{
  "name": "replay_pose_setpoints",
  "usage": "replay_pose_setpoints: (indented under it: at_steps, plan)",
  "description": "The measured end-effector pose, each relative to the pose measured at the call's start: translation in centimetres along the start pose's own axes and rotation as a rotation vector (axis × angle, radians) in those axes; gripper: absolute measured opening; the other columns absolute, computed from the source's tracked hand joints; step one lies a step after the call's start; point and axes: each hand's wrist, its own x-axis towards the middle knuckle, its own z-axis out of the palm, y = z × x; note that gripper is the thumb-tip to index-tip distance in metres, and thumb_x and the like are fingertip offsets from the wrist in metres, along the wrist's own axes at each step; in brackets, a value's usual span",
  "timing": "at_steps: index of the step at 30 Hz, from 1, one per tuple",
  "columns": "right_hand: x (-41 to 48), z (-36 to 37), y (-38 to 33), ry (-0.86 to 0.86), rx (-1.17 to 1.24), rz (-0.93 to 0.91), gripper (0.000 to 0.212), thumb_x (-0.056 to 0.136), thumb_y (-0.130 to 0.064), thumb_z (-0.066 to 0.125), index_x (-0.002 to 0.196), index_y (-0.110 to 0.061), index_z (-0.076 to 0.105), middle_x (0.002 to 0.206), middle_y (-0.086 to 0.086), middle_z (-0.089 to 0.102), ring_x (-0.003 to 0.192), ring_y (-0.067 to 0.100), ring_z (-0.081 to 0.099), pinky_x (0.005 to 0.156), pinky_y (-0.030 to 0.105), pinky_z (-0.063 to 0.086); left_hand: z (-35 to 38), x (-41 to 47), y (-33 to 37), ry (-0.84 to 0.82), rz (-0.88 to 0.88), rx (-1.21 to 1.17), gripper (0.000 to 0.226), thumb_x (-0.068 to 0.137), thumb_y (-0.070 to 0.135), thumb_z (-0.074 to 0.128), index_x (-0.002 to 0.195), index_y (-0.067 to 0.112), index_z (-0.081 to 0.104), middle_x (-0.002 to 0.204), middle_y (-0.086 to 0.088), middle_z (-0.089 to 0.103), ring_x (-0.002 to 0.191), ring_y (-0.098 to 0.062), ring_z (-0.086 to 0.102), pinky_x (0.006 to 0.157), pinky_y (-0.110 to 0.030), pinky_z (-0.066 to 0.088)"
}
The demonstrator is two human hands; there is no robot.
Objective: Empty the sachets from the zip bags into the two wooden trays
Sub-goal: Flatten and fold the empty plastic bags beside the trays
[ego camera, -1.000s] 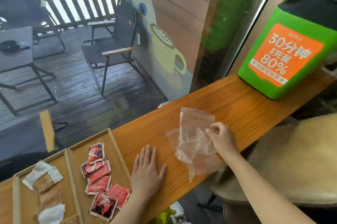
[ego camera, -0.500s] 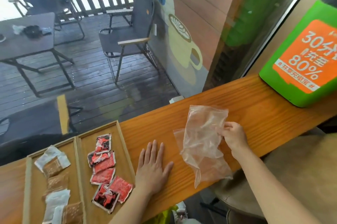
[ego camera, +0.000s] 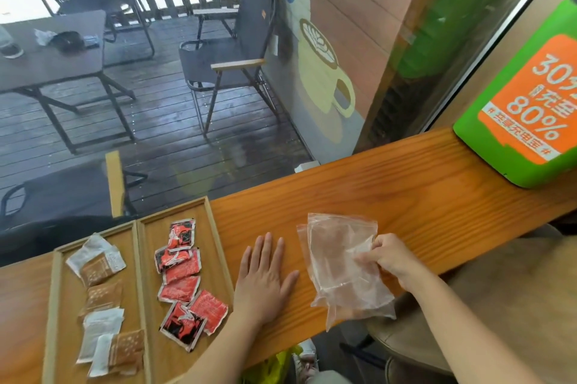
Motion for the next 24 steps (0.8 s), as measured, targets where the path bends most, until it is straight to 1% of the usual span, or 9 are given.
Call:
replay_pose_setpoints:
  at_steps: [2, 5, 8, 10, 12, 14, 16, 20, 24]
  plan:
    - [0.0, 0.6, 0.1, 0.011, 0.005, 0.011, 0.02, 0.074, -0.006, 0.073, 0.087, 0.002, 0.059, 0.09, 0.015, 0.068, 0.078, 0.024, 0.066, 0.064, 0.035, 0.056, 0.0, 0.0, 0.1, 0.012, -0.003, -0.005, 0.077, 0.079, 0.068, -0.003, 0.143, 0.027, -0.018, 0.155, 0.001, -0.021, 0.14, -0.016, -0.025, 0.102, -0.03, -0.03]
    - [-0.1, 1.0, 0.3, 0.027, 0.036, -0.026, 0.018, 0.076, -0.002, 0.07, 0.085, -0.007, 0.055, 0.088, 0.013, 0.063, 0.082, 0.026, 0.065, 0.073, 0.041, 0.058, 0.1, 0.0, 0.1, 0.02, -0.01, -0.002, 0.076, 0.079, 0.067, -0.003, 0.142, 0.028, -0.018, 0.155, 0.001, -0.021, 0.14, -0.015, -0.025, 0.112, -0.035, -0.022]
    - [0.0, 0.6, 0.7, 0.062, 0.13, -0.073, 0.033, 0.076, 0.0, 0.069, 0.1, -0.01, 0.048, 0.095, 0.01, 0.062, 0.084, 0.026, 0.065, 0.072, 0.042, 0.059, 0.1, -0.2, 0.3, 0.037, -0.027, -0.01, 0.074, 0.081, 0.066, -0.001, 0.143, 0.028, -0.016, 0.155, 0.002, -0.019, 0.14, -0.014, -0.024, 0.113, -0.035, -0.019]
    - [-0.1, 0.1, 1.0, 0.095, 0.225, -0.116, 0.048, 0.076, 0.001, 0.069, 0.109, -0.019, 0.039, 0.1, 0.008, 0.061, 0.089, 0.026, 0.065, 0.072, 0.042, 0.058, 0.3, -0.4, 0.8, 0.053, -0.058, -0.006, 0.073, 0.082, 0.065, 0.0, 0.143, 0.028, -0.014, 0.156, 0.001, -0.016, 0.14, -0.015, -0.022, 0.114, -0.036, -0.016]
    - [-0.4, -0.5, 1.1, 0.119, 0.309, -0.161, 0.054, 0.076, 0.003, 0.068, 0.114, -0.021, 0.037, 0.098, 0.004, 0.061, 0.089, 0.024, 0.063, 0.069, 0.038, 0.056, 0.4, -0.6, 1.3, 0.064, -0.095, -0.01, 0.075, 0.079, 0.065, -0.003, 0.145, 0.028, -0.011, 0.157, 0.0, -0.012, 0.142, -0.016, -0.017, 0.115, -0.037, -0.013]
    - [-0.8, -1.1, 1.2, 0.121, 0.334, -0.189, 0.047, 0.076, 0.004, 0.067, 0.111, -0.016, 0.043, 0.092, 0.001, 0.063, 0.083, 0.02, 0.063, 0.064, 0.032, 0.054, 0.5, -1.1, 1.8, 0.066, -0.116, -0.008, 0.079, 0.076, 0.065, -0.006, 0.146, 0.027, -0.008, 0.158, -0.001, -0.009, 0.144, -0.018, -0.013, 0.115, -0.038, -0.01]
    - [-1.2, -1.5, 1.4, 0.1, 0.289, -0.219, 0.031, 0.076, 0.003, 0.067, 0.1, -0.012, 0.053, 0.092, 0.007, 0.066, 0.08, 0.02, 0.065, 0.063, 0.031, 0.054, 0.7, -1.8, 2.2, 0.062, -0.117, 0.006, 0.08, 0.077, 0.067, -0.006, 0.146, 0.026, -0.007, 0.158, -0.002, -0.008, 0.144, -0.019, -0.012, 0.115, -0.038, -0.009]
    - [-2.3, -1.5, 2.3, 0.046, 0.291, -0.249, 0.014, 0.078, 0.002, 0.066, 0.085, -0.009, 0.062, 0.097, 0.022, 0.068, 0.086, 0.034, 0.066, 0.073, 0.043, 0.055, 1.1, -3.7, 2.6, 0.052, -0.094, 0.022, 0.08, 0.076, 0.066, -0.009, 0.145, 0.026, -0.006, 0.158, -0.002, -0.008, 0.144, -0.017, -0.013, 0.116, -0.037, -0.01]
    - [-4.7, -0.6, 3.8, 0.052, 0.305, -0.281, 0.012, 0.079, -0.004, 0.066, 0.088, 0.002, 0.059, 0.099, 0.03, 0.063, 0.094, 0.044, 0.061, 0.085, 0.055, 0.05, 1.3, -4.8, 2.0, 0.053, -0.036, 0.063, 0.076, 0.081, 0.064, -0.002, 0.146, 0.024, -0.002, 0.158, -0.003, -0.004, 0.144, -0.018, -0.009, 0.114, -0.035, -0.01]
